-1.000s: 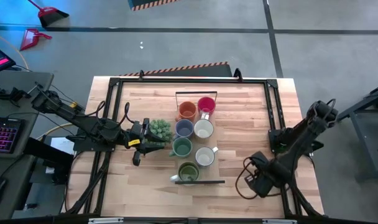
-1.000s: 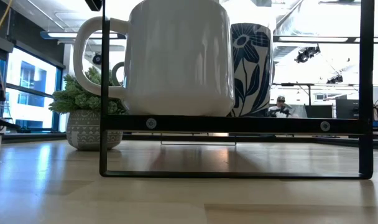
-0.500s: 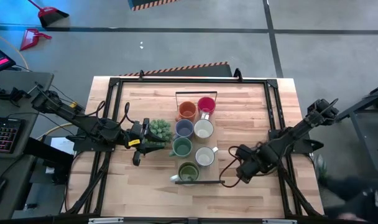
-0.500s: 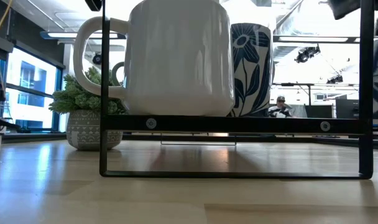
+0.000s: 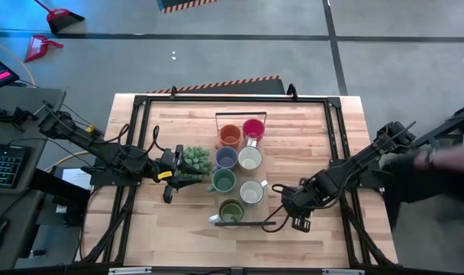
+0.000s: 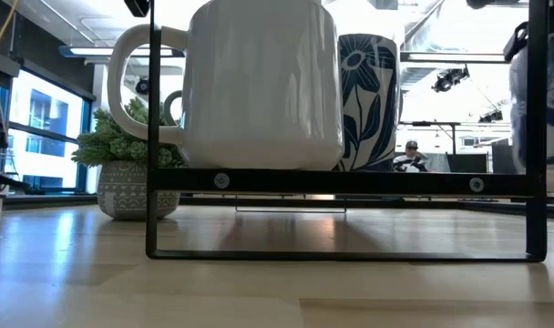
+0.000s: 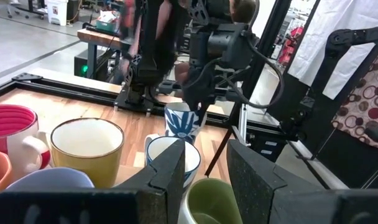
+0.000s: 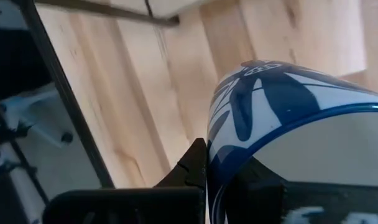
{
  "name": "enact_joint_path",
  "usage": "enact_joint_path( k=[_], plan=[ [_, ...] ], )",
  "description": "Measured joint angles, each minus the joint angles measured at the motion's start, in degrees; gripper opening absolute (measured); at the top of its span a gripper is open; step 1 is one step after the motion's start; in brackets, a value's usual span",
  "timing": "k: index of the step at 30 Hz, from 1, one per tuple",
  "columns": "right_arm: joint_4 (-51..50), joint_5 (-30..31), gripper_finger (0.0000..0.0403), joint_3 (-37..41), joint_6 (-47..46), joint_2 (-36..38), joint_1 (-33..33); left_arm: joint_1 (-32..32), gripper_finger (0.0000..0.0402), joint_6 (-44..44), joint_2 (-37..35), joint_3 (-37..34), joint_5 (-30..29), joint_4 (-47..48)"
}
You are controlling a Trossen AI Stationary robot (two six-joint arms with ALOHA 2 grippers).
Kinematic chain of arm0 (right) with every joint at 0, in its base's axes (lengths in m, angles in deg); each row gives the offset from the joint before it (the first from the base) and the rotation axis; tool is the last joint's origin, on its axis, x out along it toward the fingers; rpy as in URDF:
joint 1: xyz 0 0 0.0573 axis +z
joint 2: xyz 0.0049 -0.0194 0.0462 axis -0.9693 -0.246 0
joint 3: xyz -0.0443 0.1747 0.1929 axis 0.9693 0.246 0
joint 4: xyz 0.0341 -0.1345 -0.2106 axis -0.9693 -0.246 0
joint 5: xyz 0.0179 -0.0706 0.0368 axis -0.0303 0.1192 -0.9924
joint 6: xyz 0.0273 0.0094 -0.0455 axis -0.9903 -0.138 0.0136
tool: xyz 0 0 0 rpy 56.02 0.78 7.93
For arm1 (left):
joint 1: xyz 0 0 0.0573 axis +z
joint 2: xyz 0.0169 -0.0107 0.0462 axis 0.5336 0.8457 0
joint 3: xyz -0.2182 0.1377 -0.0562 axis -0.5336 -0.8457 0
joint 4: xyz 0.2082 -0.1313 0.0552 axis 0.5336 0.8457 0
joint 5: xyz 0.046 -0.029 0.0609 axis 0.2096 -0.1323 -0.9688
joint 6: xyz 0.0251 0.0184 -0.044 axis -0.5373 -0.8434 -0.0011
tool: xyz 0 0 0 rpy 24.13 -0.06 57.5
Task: Place coffee mugs
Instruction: Put the blue mug on the shelf
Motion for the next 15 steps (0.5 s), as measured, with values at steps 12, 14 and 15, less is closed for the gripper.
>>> enact_joint_path(
  k=[12,14,15],
  plan=[
    [0.1,0.0,0.0000,0.0,5.5,-8.1,1.3,0.0,0.0106,0.0,0.0,0.0,-0.1,0.0],
    [0.1,0.3,0.0000,0.0,5.5,-9.3,1.3,0.0,0.0106,0.0,0.0,0.0,-0.1,0.0],
    [0.1,0.6,0.0000,0.0,5.6,-9.7,1.2,0.0,0.0106,0.0,0.0,0.0,-0.1,0.0]
  ],
)
